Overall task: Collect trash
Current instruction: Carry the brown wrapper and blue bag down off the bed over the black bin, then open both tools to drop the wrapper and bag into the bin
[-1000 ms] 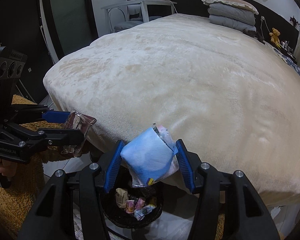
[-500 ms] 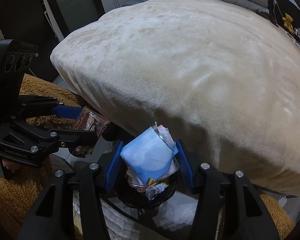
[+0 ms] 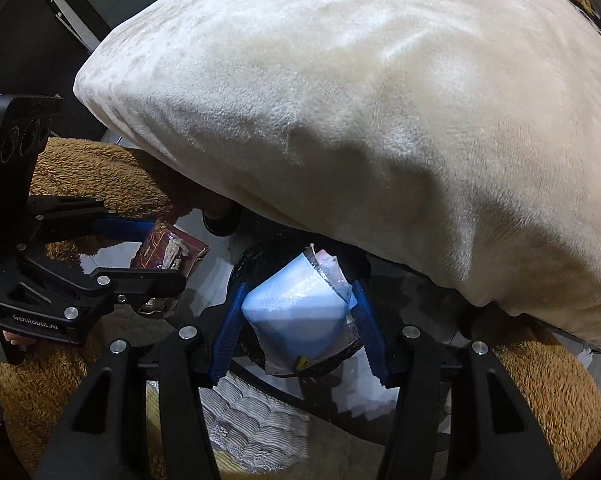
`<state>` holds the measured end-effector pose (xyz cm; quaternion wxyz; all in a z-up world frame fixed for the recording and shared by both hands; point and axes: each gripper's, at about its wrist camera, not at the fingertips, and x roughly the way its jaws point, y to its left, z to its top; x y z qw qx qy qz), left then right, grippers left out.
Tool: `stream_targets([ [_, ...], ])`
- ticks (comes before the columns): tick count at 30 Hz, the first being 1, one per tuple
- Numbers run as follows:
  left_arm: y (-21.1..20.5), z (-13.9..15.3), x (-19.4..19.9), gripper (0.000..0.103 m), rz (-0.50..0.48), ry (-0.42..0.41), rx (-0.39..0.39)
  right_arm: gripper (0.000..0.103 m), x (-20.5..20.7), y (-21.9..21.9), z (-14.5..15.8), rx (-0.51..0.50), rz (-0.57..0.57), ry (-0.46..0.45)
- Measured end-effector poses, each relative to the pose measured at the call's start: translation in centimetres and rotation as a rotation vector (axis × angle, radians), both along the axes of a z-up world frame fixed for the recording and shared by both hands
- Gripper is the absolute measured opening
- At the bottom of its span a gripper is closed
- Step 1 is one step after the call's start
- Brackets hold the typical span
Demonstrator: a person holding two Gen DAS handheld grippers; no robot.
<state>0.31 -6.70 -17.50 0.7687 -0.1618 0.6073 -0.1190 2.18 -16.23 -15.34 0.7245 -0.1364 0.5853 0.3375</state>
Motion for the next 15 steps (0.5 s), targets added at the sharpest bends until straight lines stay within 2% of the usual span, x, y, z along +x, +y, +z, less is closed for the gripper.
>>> stream_targets([
  [15, -0.6, -1.9, -0.2, 0.056, -0.044, 0.082, 0.038, 0.054, 0.3, -0.1, -1.9, -0.042, 0.004, 0.075],
])
